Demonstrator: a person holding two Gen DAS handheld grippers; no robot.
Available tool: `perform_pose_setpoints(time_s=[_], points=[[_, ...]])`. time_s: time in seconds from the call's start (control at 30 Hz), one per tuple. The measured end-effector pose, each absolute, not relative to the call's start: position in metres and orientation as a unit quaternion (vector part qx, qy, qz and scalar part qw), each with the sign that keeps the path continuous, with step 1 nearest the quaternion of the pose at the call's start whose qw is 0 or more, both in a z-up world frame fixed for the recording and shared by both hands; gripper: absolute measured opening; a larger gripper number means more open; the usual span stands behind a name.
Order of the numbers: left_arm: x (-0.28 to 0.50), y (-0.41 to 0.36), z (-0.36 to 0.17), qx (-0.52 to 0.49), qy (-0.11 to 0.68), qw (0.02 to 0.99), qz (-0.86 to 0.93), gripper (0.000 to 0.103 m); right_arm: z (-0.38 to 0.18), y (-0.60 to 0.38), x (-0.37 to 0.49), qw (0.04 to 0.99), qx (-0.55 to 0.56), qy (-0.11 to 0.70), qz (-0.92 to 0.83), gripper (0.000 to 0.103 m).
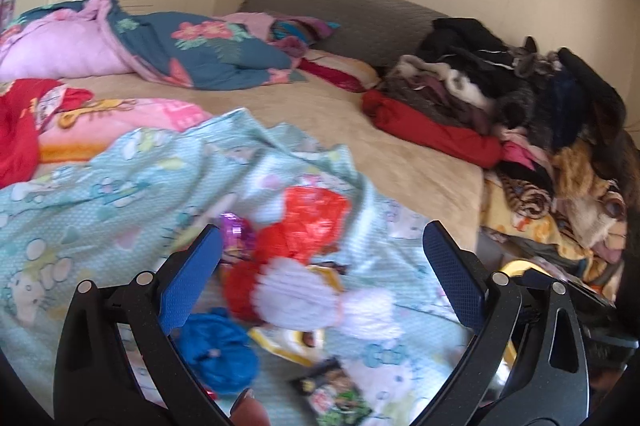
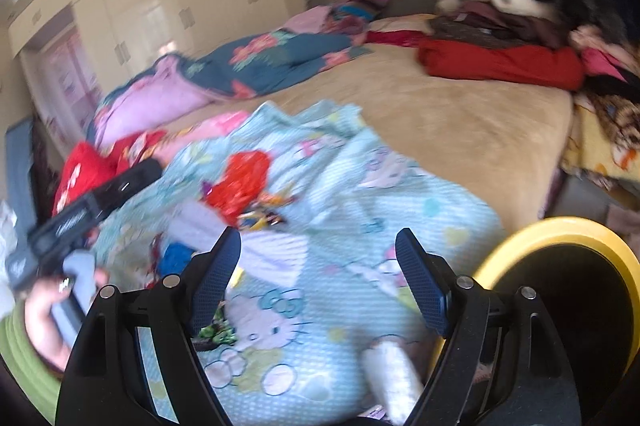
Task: Collect trash
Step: 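Grasp white foam net with the right tool while the left grasps red plastic bag, then carry the foam net and red bag over the bin and release both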
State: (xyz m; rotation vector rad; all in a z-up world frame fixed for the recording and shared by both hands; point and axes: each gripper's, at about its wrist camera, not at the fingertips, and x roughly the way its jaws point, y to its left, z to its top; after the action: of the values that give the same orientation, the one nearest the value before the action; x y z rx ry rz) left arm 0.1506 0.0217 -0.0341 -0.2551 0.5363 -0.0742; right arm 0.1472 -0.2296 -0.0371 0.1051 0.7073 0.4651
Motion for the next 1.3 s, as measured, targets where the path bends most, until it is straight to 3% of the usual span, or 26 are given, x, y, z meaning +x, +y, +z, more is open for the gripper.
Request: perform_pose_setpoints(time_s=[0.27,0.33,0.47,0.57,0.6,0.73,0.97,1.17,1.3], points=[[0.161,0.062,-0.059,-0.161,0.298,0.941,0.002,0.092,-0.070,-0.171,0.159,0.885,-0.027,0.384,0.262,0.076],[0.163,0.070,-0.064,-0.173,0.306,0.936,0.006,0.090,-0.082,-0.158,0.163,0.876,-0.049,0.398,0.269,0.072],[0.172,0.080,-0.074,-0.193,0.323,0.927,0.002,0.074,-0.104,-0.139,0.168,0.864,-0.082,0.416,0.272,0.065],[0.182,0.084,-0.085,-0.213,0.349,0.913,-0.009,0.058,-0.118,-0.132,0.174,0.858,-0.093,0.431,0.263,0.044],[0.185,0.085,-0.088,-0.221,0.355,0.908,-0.012,0.055,-0.121,-0.131,0.177,0.855,-0.091,0.438,0.260,0.032],[0.192,0.086,-0.095,-0.240,0.362,0.900,-0.018,0.050,-0.120,-0.144,0.183,0.853,-0.045,0.444,0.271,0.020],[0.200,0.079,-0.104,-0.253,0.373,0.892,-0.034,0.039,-0.104,-0.177,0.190,0.864,0.019,0.437,0.247,0.016],[0.201,0.056,-0.102,-0.203,0.383,0.900,-0.039,0.039,-0.081,-0.204,0.189,0.879,0.057,0.411,0.237,0.016],[0.200,0.044,-0.105,-0.164,0.396,0.903,-0.026,0.024,-0.071,-0.215,0.191,0.883,0.072,0.400,0.235,0.016]])
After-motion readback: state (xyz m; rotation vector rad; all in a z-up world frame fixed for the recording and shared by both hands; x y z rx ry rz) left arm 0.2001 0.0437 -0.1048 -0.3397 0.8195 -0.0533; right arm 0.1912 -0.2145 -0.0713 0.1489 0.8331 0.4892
